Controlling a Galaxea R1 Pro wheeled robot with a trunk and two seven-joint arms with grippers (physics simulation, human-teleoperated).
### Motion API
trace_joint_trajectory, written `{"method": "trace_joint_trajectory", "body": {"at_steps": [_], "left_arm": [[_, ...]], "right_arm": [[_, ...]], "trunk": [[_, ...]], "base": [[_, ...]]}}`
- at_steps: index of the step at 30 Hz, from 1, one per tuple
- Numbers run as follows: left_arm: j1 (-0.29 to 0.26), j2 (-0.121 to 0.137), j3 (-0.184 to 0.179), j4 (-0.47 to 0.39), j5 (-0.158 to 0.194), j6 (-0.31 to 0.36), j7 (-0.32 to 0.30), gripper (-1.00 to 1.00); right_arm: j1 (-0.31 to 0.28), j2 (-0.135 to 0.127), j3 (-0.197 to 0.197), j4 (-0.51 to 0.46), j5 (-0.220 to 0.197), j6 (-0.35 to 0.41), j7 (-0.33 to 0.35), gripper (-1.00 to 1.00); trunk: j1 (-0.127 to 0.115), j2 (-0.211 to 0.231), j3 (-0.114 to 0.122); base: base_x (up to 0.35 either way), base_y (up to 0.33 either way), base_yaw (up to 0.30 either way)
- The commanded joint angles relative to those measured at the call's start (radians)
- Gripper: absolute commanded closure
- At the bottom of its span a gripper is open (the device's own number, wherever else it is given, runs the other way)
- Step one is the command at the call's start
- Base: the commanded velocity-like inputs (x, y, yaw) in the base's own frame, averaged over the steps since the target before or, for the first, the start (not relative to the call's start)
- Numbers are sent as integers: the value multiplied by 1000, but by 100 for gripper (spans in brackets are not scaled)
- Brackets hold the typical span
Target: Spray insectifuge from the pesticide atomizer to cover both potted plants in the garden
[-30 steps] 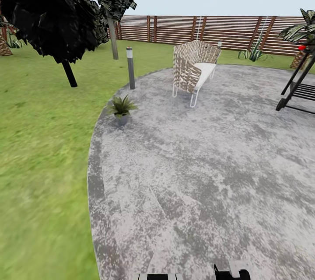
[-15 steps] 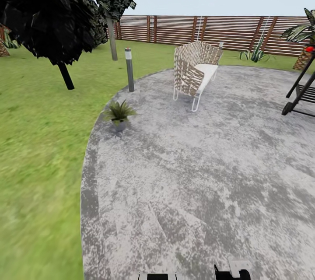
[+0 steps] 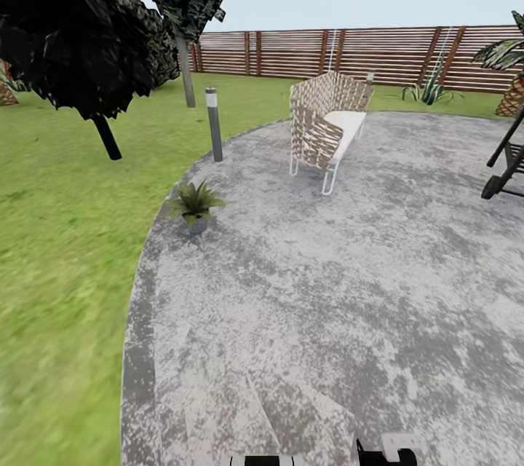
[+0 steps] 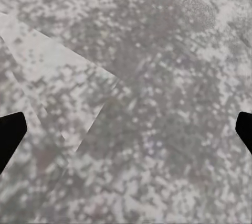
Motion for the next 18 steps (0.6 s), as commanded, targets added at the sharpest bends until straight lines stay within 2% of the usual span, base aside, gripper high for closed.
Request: {"method": "trace_joint_trajectory", "body": {"at_steps": [1,18], "left_arm": [[0,0,9,0,-4,-2,-6,100],[-1,2,10,0,-3,-2,-5,100]], "right_arm": [[0,0,8,0,-2,-2,-6,-100],[0,-1,7,1,-2,-2,-6,-100]], "trunk": [[0,0,-1],[0,0,-1]], "base": [[338,0,0],[338,0,0]]}}
